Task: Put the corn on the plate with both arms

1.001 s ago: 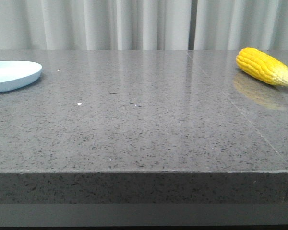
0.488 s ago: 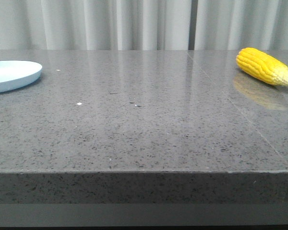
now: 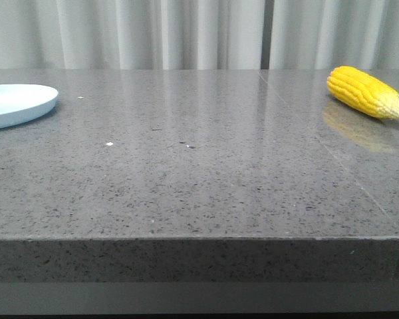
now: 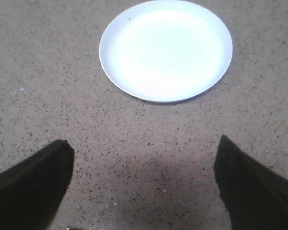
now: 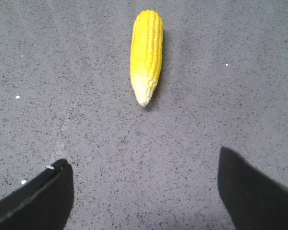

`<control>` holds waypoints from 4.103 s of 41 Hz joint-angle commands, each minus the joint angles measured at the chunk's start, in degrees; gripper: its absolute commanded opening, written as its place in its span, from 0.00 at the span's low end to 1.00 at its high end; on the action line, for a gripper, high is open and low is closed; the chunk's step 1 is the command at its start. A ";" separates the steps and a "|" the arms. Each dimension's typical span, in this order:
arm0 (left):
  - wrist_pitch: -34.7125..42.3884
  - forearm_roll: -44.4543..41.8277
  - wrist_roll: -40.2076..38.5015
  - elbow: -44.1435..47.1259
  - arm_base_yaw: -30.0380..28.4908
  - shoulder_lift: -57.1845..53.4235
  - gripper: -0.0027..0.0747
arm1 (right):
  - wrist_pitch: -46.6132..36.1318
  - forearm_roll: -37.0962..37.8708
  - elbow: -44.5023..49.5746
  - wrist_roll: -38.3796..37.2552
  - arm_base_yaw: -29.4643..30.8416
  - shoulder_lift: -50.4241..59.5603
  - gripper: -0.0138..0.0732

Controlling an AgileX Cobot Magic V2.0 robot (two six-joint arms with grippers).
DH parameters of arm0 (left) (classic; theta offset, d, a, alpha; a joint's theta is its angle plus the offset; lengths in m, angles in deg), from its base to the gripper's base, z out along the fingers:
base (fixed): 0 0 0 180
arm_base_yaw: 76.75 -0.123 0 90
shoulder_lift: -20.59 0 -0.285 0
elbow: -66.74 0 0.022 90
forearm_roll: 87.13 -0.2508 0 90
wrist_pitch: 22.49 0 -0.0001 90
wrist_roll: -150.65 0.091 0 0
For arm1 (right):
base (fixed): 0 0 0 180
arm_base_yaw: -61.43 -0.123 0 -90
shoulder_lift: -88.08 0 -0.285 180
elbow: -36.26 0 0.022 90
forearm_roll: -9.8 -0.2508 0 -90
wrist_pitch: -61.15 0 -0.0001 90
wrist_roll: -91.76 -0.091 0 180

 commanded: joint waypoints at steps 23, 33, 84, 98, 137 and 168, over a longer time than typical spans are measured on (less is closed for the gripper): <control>-1.83 23.74 16.13 -19.22 -15.63 28.34 0.79 | -4.46 0.23 -2.08 0.63 0.34 -0.40 0.89; -1.33 26.98 17.39 -25.46 -16.78 38.15 0.79 | -4.46 0.23 -2.08 0.63 0.34 -0.40 0.89; -3.46 27.08 17.59 -32.63 -16.56 48.11 0.01 | -4.46 0.23 -2.08 0.63 0.34 -0.40 0.89; -13.46 27.75 17.59 -43.95 -11.04 43.85 0.01 | -4.46 0.23 -2.08 0.63 0.34 -0.40 0.89; -11.40 30.49 17.59 -46.88 15.30 55.82 0.01 | -4.46 0.23 -2.08 0.63 0.34 -0.40 0.89; -12.49 25.09 16.89 -47.02 15.30 53.89 0.61 | -4.46 0.23 -2.08 0.63 0.34 -0.40 0.89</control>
